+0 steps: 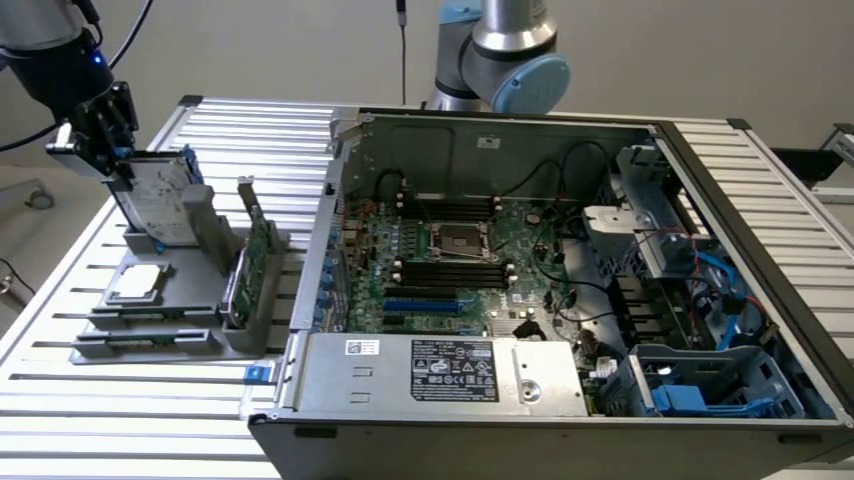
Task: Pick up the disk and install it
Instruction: 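Pick up the disk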
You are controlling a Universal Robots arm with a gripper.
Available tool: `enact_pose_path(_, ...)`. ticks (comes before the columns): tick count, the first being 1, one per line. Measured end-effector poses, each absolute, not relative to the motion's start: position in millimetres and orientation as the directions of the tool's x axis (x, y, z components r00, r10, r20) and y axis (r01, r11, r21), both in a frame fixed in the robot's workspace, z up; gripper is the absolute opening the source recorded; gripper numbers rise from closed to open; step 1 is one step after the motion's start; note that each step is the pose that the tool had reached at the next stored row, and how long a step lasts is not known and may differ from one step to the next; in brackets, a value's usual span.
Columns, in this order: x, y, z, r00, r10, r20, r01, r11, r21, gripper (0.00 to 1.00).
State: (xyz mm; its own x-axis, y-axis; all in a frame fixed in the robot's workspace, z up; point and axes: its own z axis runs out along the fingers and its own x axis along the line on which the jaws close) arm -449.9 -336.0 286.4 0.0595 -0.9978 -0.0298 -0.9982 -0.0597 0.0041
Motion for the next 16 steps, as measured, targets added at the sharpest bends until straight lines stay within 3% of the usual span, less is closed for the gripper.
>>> enact_pose_path(2, -449.9, -336.0, 286.4, 0.059, -0.998, -0.030, -0.998, -0.060, 0.004, 0.36)
enact_pose_path(5, -449.9, -336.0, 286.5, 0.059, -0.998, -0.030, -0.998, -0.060, 0.004, 0.33)
enact_pose_path(16, -449.9, -338.6, 286.5, 0.059, -0.998, -0.030, -0.998, -0.059, 0.004, 0.33)
